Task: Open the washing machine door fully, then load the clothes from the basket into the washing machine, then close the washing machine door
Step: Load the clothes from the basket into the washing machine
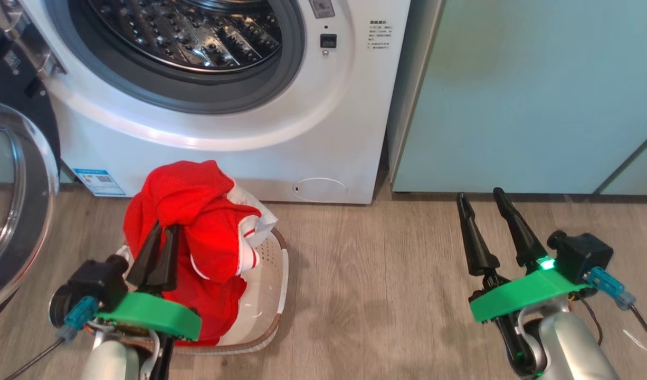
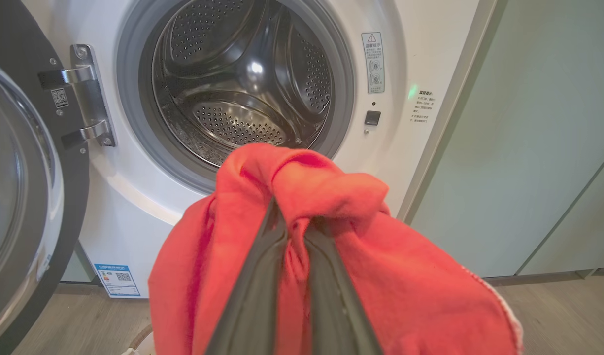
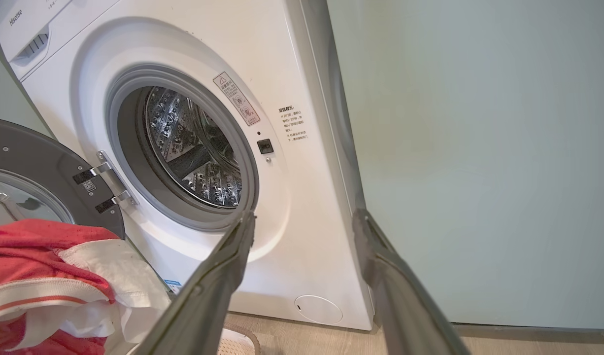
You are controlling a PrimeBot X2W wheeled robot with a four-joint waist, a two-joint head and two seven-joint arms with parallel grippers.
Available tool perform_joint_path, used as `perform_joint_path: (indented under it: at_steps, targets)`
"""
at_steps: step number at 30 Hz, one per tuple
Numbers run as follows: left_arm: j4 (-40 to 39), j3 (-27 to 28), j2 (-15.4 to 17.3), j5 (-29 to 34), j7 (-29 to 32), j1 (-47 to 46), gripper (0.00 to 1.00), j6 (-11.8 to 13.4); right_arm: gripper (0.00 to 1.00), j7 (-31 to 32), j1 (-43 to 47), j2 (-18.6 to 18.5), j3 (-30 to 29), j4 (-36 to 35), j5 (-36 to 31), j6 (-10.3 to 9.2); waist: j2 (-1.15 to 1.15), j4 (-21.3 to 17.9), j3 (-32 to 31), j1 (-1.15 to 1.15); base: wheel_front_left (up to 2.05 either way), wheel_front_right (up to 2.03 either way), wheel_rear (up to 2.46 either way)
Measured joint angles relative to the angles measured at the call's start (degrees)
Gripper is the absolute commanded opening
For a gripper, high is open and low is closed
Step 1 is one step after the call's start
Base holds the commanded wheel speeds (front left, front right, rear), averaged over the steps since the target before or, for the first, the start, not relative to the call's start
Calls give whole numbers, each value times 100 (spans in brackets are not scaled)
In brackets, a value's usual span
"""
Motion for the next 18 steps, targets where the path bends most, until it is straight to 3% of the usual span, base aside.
perform_joint_path:
  at_steps: [8, 18]
  targets:
    - [-157, 192, -11, 55, -1, -123, 0, 0, 100, -1, -23, 1, 1, -99, 1, 0, 0, -129, 355, 0, 0, 0, 0]
    - [-207, 332, 79, 263, -1, -1254, 0, -1, 100, -1, -432, 1, 48, -220, 1, 0, 0, -300, 1154, 0, 0, 0, 0]
